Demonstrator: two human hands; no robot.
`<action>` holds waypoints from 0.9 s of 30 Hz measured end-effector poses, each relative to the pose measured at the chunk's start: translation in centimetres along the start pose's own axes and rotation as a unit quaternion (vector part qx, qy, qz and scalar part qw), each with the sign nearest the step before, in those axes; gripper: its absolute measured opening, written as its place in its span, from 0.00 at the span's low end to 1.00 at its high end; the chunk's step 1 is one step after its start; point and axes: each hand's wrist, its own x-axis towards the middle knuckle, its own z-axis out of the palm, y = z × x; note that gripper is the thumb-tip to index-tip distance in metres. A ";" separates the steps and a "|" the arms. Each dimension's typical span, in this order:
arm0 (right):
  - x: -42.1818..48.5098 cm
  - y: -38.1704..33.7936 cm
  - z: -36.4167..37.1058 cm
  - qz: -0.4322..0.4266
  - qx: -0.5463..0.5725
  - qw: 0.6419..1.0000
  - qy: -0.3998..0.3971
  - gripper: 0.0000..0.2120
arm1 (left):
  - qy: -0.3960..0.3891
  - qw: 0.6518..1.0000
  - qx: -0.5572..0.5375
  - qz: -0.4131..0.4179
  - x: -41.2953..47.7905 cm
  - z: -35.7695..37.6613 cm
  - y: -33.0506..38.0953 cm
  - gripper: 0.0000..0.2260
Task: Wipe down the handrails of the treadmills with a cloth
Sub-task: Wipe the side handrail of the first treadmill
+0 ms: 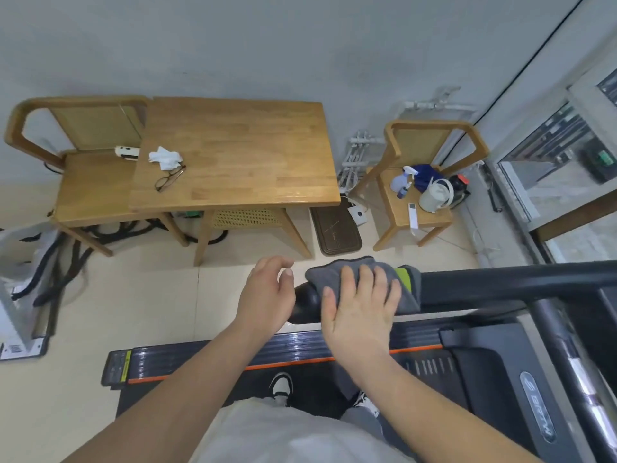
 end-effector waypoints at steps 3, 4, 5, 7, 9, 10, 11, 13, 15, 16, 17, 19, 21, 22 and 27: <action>-1.1 -3.0 0.3 -0.087 0.006 0.996 -0.034 0.29 | 0.015 0.998 0.020 0.053 -0.1 -0.7 0.3 0.11; -1.0 -2.7 0.1 -0.112 0.013 0.993 -0.043 0.29 | 0.023 0.996 0.032 0.078 -0.3 -0.8 0.5 0.11; -0.8 -1.8 -0.4 -0.142 0.025 0.988 -0.053 0.29 | 0.027 0.993 0.049 0.107 -0.5 -0.8 0.8 0.11; -0.5 1.2 -1.3 -0.202 0.087 0.974 -0.063 0.27 | -0.003 0.981 0.091 0.172 -1.0 -0.2 1.6 0.12; -0.5 5.1 -2.3 -0.190 0.169 0.966 -0.046 0.26 | -0.071 0.964 0.150 0.206 -1.6 1.5 2.5 0.16; -0.6 7.2 -2.8 -0.157 0.188 0.969 -0.028 0.26 | -0.088 0.952 0.196 0.217 -1.8 2.5 3.0 0.20; -0.7 9.2 -3.3 -0.124 0.192 0.973 -0.007 0.25 | -0.097 0.939 0.246 0.219 -1.7 3.3 3.2 0.24; -0.8 12.6 -4.1 -0.062 0.187 0.980 0.014 0.20 | -0.122 0.915 0.329 0.198 -0.6 4.3 4.0 0.30; -0.5 15.2 -5.1 -0.011 0.187 0.982 0.000 0.18 | -0.179 0.900 0.363 0.165 1.5 5.4 5.3 0.31; -0.3 16.3 -5.6 0.011 0.187 0.982 -0.011 0.19 | -0.218 0.897 0.358 0.142 2.7 6.2 6.3 0.32; 0.1 17.4 -6.0 0.030 0.183 0.982 -0.020 0.19 | -0.261 0.893 0.349 0.111 3.9 7.1 7.5 0.32; 0.8 19.6 -6.7 0.057 0.172 0.983 -0.044 0.20 | -0.325 0.882 0.335 0.066 5.5 8.7 9.6 0.32; 1.8 22.1 -7.4 0.062 0.156 0.984 -0.067 0.21 | -0.338 0.878 0.336 0.054 5.7 9.4 10.3 0.32; 2.4 23.4 -7.8 0.057 0.142 0.985 -0.076 0.23 | -0.327 0.882 0.336 0.055 5.4 9.2 10.2 0.32; 5.5 29.2 -9.3 0.036 0.077 0.985 -0.151 0.36 | -0.176 0.908 0.355 0.138 1.3 7.1 8.3 0.25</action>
